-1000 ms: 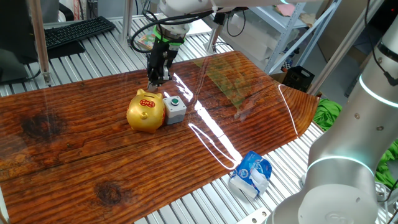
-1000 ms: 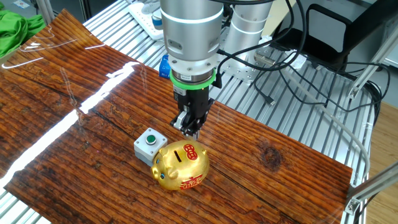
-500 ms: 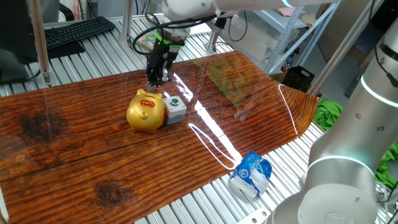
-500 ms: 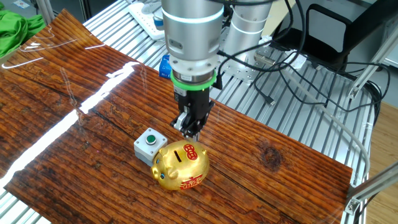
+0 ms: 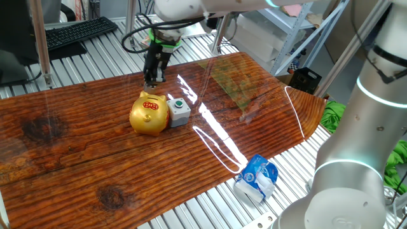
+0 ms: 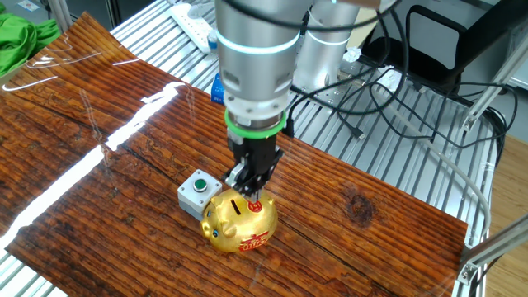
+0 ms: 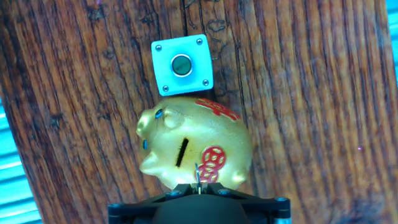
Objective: Drop coins into a piggy bank
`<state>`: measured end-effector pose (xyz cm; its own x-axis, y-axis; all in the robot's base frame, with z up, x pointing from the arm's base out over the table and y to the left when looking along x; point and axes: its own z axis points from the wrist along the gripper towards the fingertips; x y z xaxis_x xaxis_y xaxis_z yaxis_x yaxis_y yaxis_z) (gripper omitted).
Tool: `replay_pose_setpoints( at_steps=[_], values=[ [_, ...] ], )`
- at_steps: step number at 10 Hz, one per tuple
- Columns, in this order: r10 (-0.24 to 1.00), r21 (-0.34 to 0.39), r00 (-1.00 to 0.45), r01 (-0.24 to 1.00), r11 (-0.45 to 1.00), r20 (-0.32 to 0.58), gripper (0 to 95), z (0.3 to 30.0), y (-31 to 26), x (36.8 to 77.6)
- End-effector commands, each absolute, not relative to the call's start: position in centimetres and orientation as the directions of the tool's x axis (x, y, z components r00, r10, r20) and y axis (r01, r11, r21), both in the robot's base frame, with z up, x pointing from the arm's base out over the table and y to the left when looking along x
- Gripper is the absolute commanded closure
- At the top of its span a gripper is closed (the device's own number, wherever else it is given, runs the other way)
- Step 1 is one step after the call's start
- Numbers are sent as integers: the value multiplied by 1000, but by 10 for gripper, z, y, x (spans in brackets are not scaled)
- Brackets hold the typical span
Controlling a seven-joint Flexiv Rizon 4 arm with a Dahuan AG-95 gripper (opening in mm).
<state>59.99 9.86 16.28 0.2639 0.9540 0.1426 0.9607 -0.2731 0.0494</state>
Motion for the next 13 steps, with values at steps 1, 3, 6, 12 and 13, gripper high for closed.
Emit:
replay_pose_setpoints(
  at_steps=[1, 3, 6, 12, 13],
  values=[
    [954, 62, 265, 959, -276, 141, 950, 156, 91, 606],
    [956, 70, 260, 960, -271, 139, 950, 150, 87, 610],
    [949, 71, 285, 953, -296, 132, 950, 147, 88, 611],
    [918, 89, 367, 920, -382, 149, 950, 149, 87, 608],
    [912, 91, 380, 914, -396, 154, 950, 149, 87, 608]
  ],
)
